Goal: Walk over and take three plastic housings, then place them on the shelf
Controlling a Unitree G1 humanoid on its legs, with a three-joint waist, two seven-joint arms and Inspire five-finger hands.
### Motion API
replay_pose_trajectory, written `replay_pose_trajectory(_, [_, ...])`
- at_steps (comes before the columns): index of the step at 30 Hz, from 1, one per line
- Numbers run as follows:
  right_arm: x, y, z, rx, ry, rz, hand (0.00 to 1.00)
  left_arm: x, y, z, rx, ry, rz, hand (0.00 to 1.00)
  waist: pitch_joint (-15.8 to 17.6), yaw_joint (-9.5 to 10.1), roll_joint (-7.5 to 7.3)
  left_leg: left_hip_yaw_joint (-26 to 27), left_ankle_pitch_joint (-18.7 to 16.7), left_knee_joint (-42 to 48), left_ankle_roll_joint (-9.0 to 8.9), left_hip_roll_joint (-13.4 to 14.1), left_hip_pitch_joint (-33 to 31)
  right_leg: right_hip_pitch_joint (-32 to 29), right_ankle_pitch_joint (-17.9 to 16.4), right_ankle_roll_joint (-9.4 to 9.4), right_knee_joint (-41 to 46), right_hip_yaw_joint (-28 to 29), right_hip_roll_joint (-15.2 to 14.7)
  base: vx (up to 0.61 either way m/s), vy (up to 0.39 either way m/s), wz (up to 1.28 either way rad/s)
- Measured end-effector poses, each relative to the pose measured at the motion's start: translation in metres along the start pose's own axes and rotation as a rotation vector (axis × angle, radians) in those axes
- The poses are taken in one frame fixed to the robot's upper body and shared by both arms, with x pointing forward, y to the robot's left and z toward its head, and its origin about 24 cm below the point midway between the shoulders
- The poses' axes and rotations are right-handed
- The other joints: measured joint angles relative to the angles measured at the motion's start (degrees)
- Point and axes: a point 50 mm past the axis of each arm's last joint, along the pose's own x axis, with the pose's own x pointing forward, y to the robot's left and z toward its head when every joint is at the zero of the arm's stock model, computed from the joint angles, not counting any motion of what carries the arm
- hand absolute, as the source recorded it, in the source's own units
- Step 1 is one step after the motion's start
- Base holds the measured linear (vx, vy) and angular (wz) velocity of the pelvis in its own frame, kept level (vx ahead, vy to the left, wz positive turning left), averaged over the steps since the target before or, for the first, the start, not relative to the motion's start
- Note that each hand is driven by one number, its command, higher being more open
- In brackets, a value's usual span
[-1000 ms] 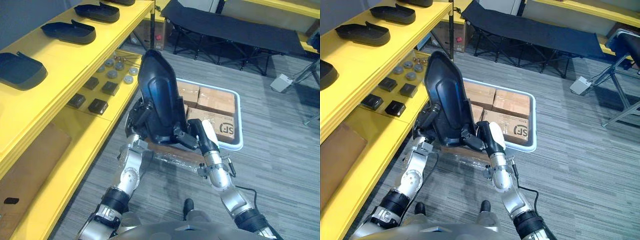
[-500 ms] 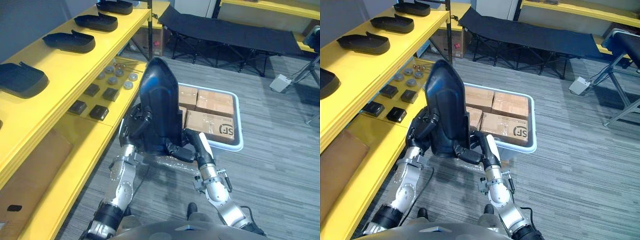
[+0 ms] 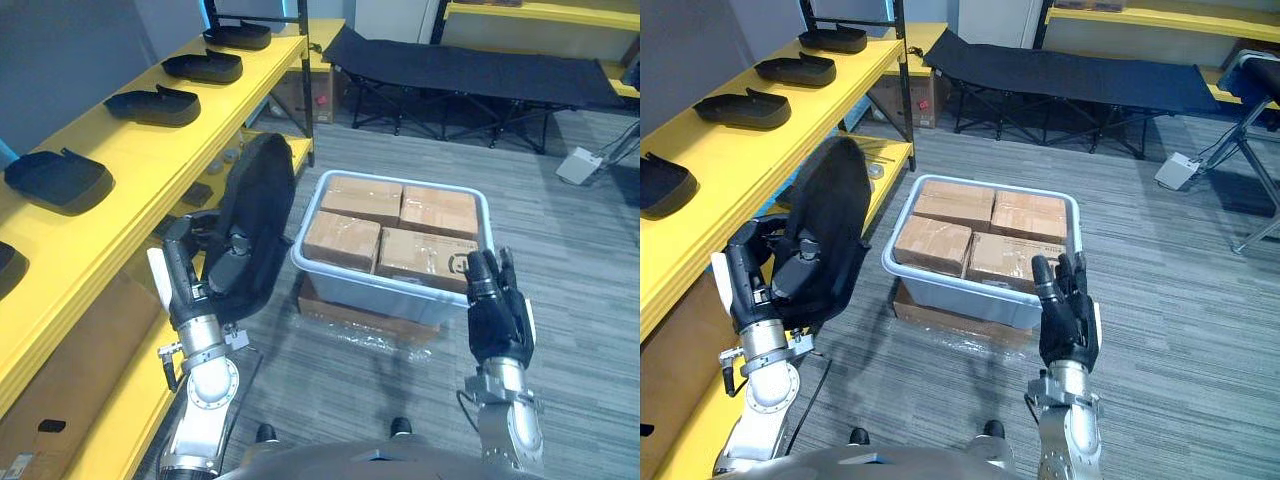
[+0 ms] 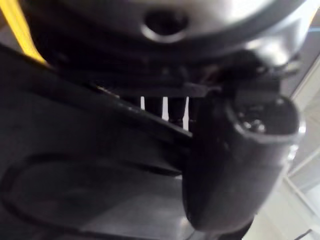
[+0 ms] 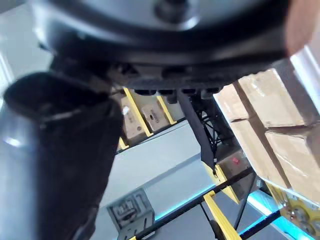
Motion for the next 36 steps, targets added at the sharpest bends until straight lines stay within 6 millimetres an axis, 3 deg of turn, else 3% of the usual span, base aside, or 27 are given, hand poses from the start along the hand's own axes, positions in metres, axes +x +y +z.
replay_pose_trajectory(9, [-0.022,-0.022,-0.033,-0.116,0.204,-0.107,1.00,-0.016,0.017,-0.011,-0.286,0.181,0.092,0.00,-0.35,-0.18,0.22,-0.08,-0.13,0.00,0.02,-0.03,-0.07,0.02,-0.30,-0.21,-0.01,-0.08,-0.02,0.00,0.000,0.01])
replay_pose_trajectory(15, [-0.010,-0.008,-0.042,-0.121,0.257,0.028,1.00,-0.005,0.037,0.023,-0.397,0.048,0.210,0.00,-0.55,0.86,0.66,-6.14,0.32,0.64,0.03,-0.33,-3.42,1.43,-0.72,-0.14,-0.15,-6.02,-0.21,-0.02,-0.011,0.48])
replay_pose_trajectory(18, [-0.005,0.011,-0.054,-0.106,0.341,0.188,1.00,-0.005,0.057,0.034,-0.435,-0.005,0.327,0.00,-0.53,3.48,1.08,-11.89,1.32,0.71,0.18,-0.72,-4.76,4.32,-1.88,0.34,-0.05,-12.30,-0.09,-0.01,-0.035,0.88])
replay_pose_trajectory(21, [-0.002,0.027,-0.062,-0.099,0.377,0.299,1.00,-0.016,0.081,0.031,-0.446,0.016,0.428,0.00,-0.64,6.31,1.31,-16.04,3.06,0.72,0.93,-1.31,-7.28,7.66,-3.58,0.88,0.62,-19.78,0.08,0.00,-0.065,1.18])
replay_pose_trajectory(22, [-0.001,0.028,-0.062,-0.098,0.376,0.301,1.00,-0.017,0.082,0.031,-0.448,0.020,0.429,0.00,-0.64,6.48,1.35,-16.01,3.29,0.76,1.21,-1.35,-7.58,8.01,-3.79,0.91,0.79,-20.73,0.08,0.01,-0.053,1.57])
replay_pose_trajectory(25, [0.006,0.027,-0.060,-0.111,0.361,0.275,1.00,-0.025,0.091,0.025,-0.505,0.057,0.371,0.00,-0.17,6.95,0.77,-8.03,6.01,1.18,4.81,-0.76,-10.43,11.37,-6.35,2.00,3.49,-30.23,-0.48,-0.01,0.014,1.67])
replay_pose_trajectory(27, [0.015,0.029,-0.057,-0.117,0.332,0.255,1.00,-0.033,0.098,0.021,-0.559,0.089,0.338,0.00,0.18,8.23,0.11,-4.88,7.27,1.46,4.18,-0.89,-10.88,12.86,-8.34,2.84,5.26,-32.69,-1.30,-0.03,0.041,1.11])
replay_pose_trajectory(29, [0.024,0.036,-0.053,-0.109,0.282,0.256,1.00,-0.040,0.099,0.019,-0.585,0.107,0.328,0.00,0.46,9.59,-0.04,-5.00,7.32,1.51,4.12,-1.46,-10.78,12.87,-9.17,2.60,6.21,-32.53,-2.14,-0.04,0.045,0.17])
replay_pose_trajectory(33, [0.035,0.051,-0.048,-0.087,0.221,0.289,1.00,-0.038,0.094,0.020,-0.626,0.089,0.269,0.00,1.55,9.79,-0.25,-2.52,6.64,2.64,4.19,-1.55,-9.93,11.65,-10.51,2.78,8.16,-29.99,-3.99,-0.06,0.061,-0.29])
replay_pose_trajectory(36, [0.037,0.064,-0.049,-0.041,0.196,0.299,1.00,-0.026,0.086,0.025,-0.664,0.034,0.221,0.00,3.38,9.49,-1.40,-2.23,1.58,12.14,4.56,-1.57,-14.06,9.72,-12.99,2.88,12.92,-28.37,-6.68,-0.05,0.052,-0.14])
